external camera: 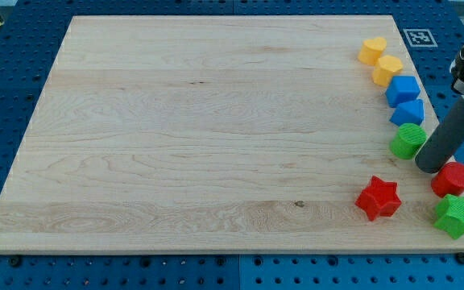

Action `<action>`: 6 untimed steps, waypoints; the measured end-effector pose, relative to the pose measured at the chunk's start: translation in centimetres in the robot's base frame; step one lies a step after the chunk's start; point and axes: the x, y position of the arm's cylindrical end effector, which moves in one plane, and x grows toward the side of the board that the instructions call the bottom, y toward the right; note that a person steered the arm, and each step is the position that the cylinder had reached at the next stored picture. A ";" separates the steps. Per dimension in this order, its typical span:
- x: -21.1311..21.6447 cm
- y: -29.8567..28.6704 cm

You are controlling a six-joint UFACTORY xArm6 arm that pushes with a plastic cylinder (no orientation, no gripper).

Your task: Push the green circle right a bit

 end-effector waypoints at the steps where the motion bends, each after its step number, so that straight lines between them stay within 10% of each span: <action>1: 0.0 -3.3; 6: -4.9 -5.9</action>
